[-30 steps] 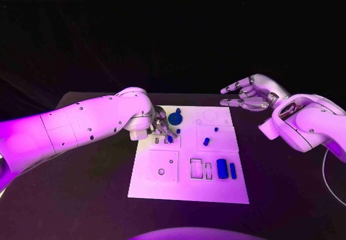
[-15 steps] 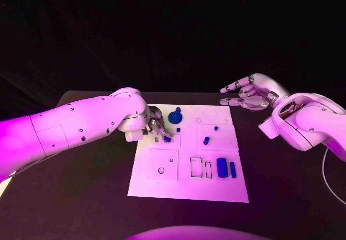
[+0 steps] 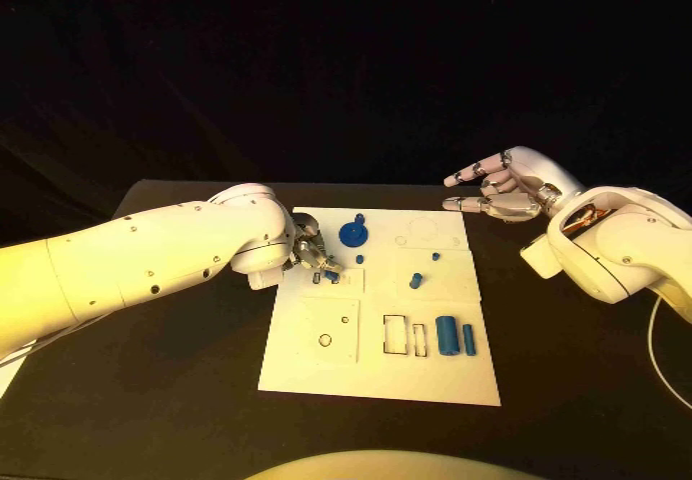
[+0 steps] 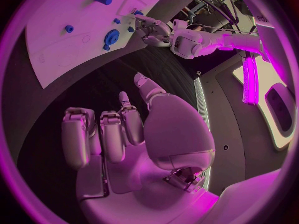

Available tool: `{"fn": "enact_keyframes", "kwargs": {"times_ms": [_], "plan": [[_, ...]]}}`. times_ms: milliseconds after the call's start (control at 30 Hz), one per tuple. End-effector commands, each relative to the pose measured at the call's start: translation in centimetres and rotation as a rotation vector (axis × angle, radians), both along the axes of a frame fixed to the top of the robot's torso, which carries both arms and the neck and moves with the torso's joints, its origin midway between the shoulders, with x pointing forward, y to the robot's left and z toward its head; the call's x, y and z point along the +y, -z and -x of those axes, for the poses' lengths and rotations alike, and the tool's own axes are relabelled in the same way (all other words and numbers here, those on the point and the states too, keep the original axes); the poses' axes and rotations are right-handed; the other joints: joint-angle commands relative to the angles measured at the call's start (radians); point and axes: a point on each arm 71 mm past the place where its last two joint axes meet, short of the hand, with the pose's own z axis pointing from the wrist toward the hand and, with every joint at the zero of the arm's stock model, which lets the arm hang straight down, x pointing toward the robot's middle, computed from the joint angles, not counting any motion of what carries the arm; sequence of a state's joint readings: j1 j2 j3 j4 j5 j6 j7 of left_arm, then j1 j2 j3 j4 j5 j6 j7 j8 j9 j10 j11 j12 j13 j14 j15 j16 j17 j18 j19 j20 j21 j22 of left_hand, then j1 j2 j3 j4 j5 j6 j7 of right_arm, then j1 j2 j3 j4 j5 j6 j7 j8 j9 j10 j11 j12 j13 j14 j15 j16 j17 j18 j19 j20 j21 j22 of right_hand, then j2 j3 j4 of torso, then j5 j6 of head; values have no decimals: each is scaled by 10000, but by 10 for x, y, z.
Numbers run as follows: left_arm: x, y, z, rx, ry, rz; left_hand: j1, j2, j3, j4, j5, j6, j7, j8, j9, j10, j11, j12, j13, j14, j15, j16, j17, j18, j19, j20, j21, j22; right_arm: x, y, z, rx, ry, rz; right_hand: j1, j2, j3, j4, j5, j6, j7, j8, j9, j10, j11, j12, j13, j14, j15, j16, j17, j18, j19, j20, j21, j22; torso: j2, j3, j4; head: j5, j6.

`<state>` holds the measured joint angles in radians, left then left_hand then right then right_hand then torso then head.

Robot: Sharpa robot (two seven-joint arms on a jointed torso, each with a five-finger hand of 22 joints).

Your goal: Assemble the parts on the task board

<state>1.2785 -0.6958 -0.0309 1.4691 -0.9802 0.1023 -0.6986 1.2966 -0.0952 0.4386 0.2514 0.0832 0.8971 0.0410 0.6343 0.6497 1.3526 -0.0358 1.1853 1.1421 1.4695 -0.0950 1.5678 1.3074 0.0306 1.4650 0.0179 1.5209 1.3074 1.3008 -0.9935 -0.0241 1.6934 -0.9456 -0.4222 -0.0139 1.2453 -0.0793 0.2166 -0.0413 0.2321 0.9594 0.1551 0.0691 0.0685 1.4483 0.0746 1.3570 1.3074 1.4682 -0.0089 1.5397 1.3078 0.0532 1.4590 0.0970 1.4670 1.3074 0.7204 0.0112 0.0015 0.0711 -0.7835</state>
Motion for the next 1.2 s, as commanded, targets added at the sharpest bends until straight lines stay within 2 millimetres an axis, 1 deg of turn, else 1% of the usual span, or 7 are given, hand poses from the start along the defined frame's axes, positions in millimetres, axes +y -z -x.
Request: {"fn": "enact_keyframes", "kwargs": {"times_ms": [33,100,233,500,633,1000,1200], "plan": [[4,0,0,-580,-591,-655,-72,-19,1606,-1542,-62,60,-41,62,8,68,9,35,9,1013,33,30,2634,-124,719,15,10,1865,1,1,0,58,-130,43,45,52,-78,-2,45,87,12,21,15,-3,-67,20,1139,866,15,-40,1947,-13,-81,6,-44,146,-5,5,19,6,-20],[4,2,2,-675,-480,-806,-92,-44,1653,-1564,-63,62,-43,66,17,75,7,39,11,1013,31,30,2634,-128,726,13,20,1881,1,1,0,70,-138,43,45,52,-78,-2,45,87,12,21,15,-3,-67,20,1139,866,15,-40,1947,-13,-81,6,-44,146,-3,0,3,28,-26],[2,5,3,-718,-335,-1062,-103,-61,1689,-1584,-64,63,-44,69,24,80,5,41,13,1013,30,30,2634,-129,729,12,23,1887,1,1,0,86,-154,47,45,52,-78,-2,45,87,12,21,15,-3,-67,20,1139,866,15,-40,1947,-13,-81,6,-44,146,0,-1,-6,46,-42],[-1,10,5,-818,-196,-1304,-119,-69,1730,-1598,-65,66,-44,73,31,87,5,47,18,1013,29,30,2634,-130,731,11,26,1892,1,2,1,110,-179,56,32,56,-90,10,43,89,12,19,14,-5,-67,16,1136,866,15,-42,1945,-11,-86,5,-49,135,5,-3,-11,52,-36],[-2,11,6,-776,-144,-1381,-119,-69,1730,-1598,-65,66,-44,73,31,87,5,47,18,1013,29,30,2634,-130,731,11,26,1892,1,2,1,131,-191,64,32,56,-90,10,43,89,12,19,14,-5,-67,16,1136,866,15,-42,1945,-11,-86,5,-49,135,4,2,-4,48,-51],[0,14,10,-323,116,-1797,-146,-85,1801,-1630,-68,75,-46,85,46,108,2,67,36,1013,27,30,2634,-134,740,8,37,1910,1,3,0,186,-215,88,20,62,-101,23,42,91,11,18,14,0,-67,24,1142,867,15,-40,1950,-12,-84,4,-47,140,4,0,-7,53,-87],[0,15,10,-287,86,-1843,-379,-235,1945,-1664,10,157,-87,144,100,187,-16,151,119,1013,17,30,2634,-131,737,-6,29,1903,1,3,1,212,-217,99,13,65,-108,30,42,93,11,18,14,-1,-68,21,1140,866,15,-42,1945,-11,-86,4,-50,135,5,5,2,59,-117]]}}
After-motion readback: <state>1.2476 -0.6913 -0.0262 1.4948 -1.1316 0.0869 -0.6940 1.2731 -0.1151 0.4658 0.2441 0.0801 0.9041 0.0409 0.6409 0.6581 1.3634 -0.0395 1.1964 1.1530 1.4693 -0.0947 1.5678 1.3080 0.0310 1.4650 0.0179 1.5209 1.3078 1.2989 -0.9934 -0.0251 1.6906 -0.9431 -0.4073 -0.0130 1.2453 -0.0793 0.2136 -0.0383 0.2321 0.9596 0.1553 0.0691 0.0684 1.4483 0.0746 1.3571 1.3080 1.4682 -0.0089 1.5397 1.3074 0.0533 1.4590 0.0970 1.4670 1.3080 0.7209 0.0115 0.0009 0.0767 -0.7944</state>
